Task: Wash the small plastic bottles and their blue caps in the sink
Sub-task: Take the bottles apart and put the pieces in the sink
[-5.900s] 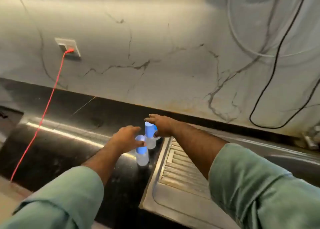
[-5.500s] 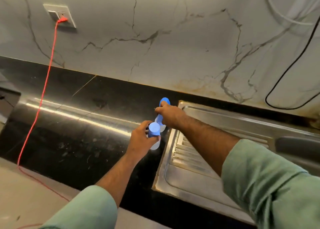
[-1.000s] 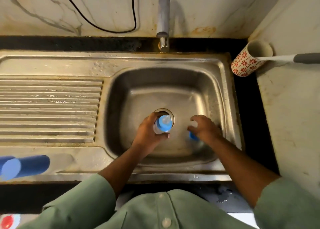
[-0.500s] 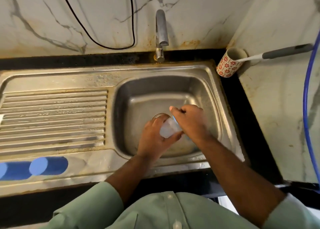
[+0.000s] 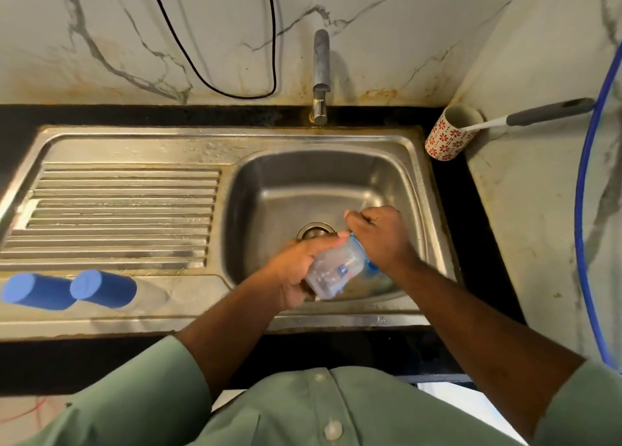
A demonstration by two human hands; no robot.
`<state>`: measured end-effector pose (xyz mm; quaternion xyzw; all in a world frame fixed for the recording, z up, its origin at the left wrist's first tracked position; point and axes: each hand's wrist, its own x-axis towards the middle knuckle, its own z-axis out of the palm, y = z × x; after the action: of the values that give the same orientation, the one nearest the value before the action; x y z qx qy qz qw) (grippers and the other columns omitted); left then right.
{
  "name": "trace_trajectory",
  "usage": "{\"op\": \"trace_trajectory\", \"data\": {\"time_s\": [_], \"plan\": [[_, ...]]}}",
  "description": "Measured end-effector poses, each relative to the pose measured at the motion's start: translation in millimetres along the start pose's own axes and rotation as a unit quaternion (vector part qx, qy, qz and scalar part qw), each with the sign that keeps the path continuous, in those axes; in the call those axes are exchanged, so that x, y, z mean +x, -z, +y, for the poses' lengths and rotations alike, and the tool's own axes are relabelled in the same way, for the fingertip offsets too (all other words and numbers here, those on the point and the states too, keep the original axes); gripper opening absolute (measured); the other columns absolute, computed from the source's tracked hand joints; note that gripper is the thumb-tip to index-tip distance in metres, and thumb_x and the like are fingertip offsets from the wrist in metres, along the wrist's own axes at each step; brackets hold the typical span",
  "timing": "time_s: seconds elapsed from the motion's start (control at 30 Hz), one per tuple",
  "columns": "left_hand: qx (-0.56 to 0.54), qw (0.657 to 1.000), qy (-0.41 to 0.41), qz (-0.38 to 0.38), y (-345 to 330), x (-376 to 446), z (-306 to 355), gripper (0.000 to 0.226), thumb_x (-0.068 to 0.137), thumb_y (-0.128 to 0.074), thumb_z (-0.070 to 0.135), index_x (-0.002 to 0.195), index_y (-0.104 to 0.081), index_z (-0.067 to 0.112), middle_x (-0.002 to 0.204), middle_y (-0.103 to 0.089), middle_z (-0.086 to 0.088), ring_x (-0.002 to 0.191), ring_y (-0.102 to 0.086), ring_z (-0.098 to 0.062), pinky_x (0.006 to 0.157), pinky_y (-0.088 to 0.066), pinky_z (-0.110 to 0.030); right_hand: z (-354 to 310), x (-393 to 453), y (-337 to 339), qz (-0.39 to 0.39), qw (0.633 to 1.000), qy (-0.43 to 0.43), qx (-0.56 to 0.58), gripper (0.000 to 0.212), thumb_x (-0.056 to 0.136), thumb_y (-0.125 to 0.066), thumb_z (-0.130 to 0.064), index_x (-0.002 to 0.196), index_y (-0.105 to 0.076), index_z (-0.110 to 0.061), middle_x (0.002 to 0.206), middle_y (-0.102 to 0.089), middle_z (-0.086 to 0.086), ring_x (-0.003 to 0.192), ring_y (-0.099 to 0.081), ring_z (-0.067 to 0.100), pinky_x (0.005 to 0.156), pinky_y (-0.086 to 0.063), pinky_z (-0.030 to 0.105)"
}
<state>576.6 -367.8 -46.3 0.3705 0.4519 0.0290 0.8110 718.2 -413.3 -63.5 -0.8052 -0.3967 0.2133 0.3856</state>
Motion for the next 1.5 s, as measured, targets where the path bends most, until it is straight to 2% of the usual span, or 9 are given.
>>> {"op": "trace_trajectory", "data": {"time_s": [0.07, 0.23, 0.4, 0.57, 0.8, 0.93, 1.07, 1.2, 1.5], "plan": [[0.147, 0.976, -0.129, 0.094, 1, 4, -10, 0.061, 0.067, -0.082, 0.052, 0.094, -0.071, -0.001, 0.076, -0.068, -0.016, 0.068, -0.062, -0.025, 0.056, -0.051, -0.037, -2, 5, 3, -0.063, 0.997, -0.041, 0.013, 0.053, 0.087, -0.059, -0.041, 0.052, -0.048, -0.002, 0.046, -0.04, 0.01, 0.047, -0.041, 0.015, 0.053, -0.041, 0.035], [0.549, 0.681, -0.417, 0.247, 23, 14, -31, 0.069, 0.088, -0.039, 0.073, 0.121, -0.065, 0.018, 0.11, -0.068, 0.001, 0.095, -0.064, -0.021, 0.081, -0.052, -0.037, -15, 3, -7, -0.082, 0.98, -0.167, 0.063, 0.059, 0.089, -0.056, -0.056, 0.048, -0.053, -0.013, 0.045, -0.057, 0.004, 0.048, -0.06, 0.026, 0.051, -0.049, 0.031], [0.479, 0.753, -0.347, 0.287, 22, -1, -23, 0.052, 0.095, -0.038, 0.064, 0.102, -0.066, 0.021, 0.089, -0.069, 0.004, 0.082, -0.064, -0.018, 0.069, -0.049, -0.029, -31, -9, -22, -0.012, 0.984, -0.174, 0.033, 0.047, 0.088, -0.056, -0.029, 0.045, -0.049, -0.011, 0.045, -0.05, 0.001, 0.054, -0.05, 0.025, 0.06, -0.042, 0.034], [0.041, 0.991, -0.027, 0.123, 19, -15, -1, 0.045, 0.099, -0.049, 0.043, 0.091, -0.068, 0.003, 0.066, -0.063, -0.016, 0.048, -0.055, -0.027, 0.038, -0.033, -0.02, -35, -20, -23, 0.01, 0.996, -0.077, 0.038, 0.054, 0.088, -0.058, -0.018, 0.038, -0.041, -0.014, 0.036, -0.036, -0.005, 0.043, -0.035, 0.012, 0.051, -0.03, 0.03], [-0.041, 0.962, 0.117, -0.244, 62, -12, 17, 0.082, 0.074, -0.049, 0.082, 0.104, -0.069, 0.008, 0.077, -0.067, -0.012, 0.053, -0.064, -0.02, 0.038, -0.041, -0.02, -27, -19, 26, -0.212, 0.946, 0.098, 0.224, 0.027, 0.075, -0.079, -0.021, 0.101, -0.074, -0.018, 0.107, -0.067, -0.003, 0.099, -0.066, 0.009, 0.081, -0.055, 0.026], [0.05, 0.979, 0.046, -0.192, 63, -21, 21, 0.077, 0.071, -0.055, 0.08, 0.098, -0.072, 0.01, 0.079, -0.067, -0.013, 0.062, -0.065, -0.023, 0.046, -0.044, -0.024, -28, -11, 59, -0.318, 0.913, -0.012, 0.256, 0.076, 0.07, -0.082, -0.025, 0.137, -0.049, -0.041, 0.139, -0.05, -0.007, 0.117, -0.061, 0.013, 0.093, -0.054, 0.036], [0.097, 0.981, -0.072, -0.15, 55, -13, 16, 0.082, 0.059, -0.079, 0.071, 0.113, -0.067, 0.011, 0.092, -0.068, -0.017, 0.069, -0.064, -0.027, 0.056, -0.049, -0.029, -41, -5, 55, -0.364, 0.925, -0.071, 0.081, 0.054, 0.077, -0.059, -0.057, 0.114, -0.064, -0.018, 0.095, -0.071, 0.011, 0.073, -0.071, 0.026, 0.068, -0.059, 0.04], [0.106, 0.975, -0.11, -0.159, 59, -6, 11, 0.071, 0.058, -0.09, 0.054, 0.111, -0.069, 0.011, 0.096, -0.069, -0.014, 0.074, -0.065, -0.022, 0.059, -0.053, -0.031, -33, 3, 69, -0.405, 0.902, -0.026, 0.146, 0.046, 0.077, -0.078, -0.006, 0.117, -0.066, -0.025, 0.116, -0.068, -0.003, 0.1, -0.068, 0.034, 0.083, -0.059, 0.04], [0.147, 0.972, -0.178, -0.04, 56, 17, -7, 0.063, 0.071, -0.086, 0.017, 0.127, -0.059, 0.022, 0.115, -0.071, -0.007, 0.104, -0.068, -0.022, 0.082, -0.057, -0.033, -9, 6, 52, -0.278, 0.941, -0.064, 0.184, 0.039, 0.077, -0.08, -0.008, 0.113, -0.071, -0.022, 0.114, -0.068, 0.0, 0.097, -0.07, 0.02, 0.076, -0.061, 0.037]]}}
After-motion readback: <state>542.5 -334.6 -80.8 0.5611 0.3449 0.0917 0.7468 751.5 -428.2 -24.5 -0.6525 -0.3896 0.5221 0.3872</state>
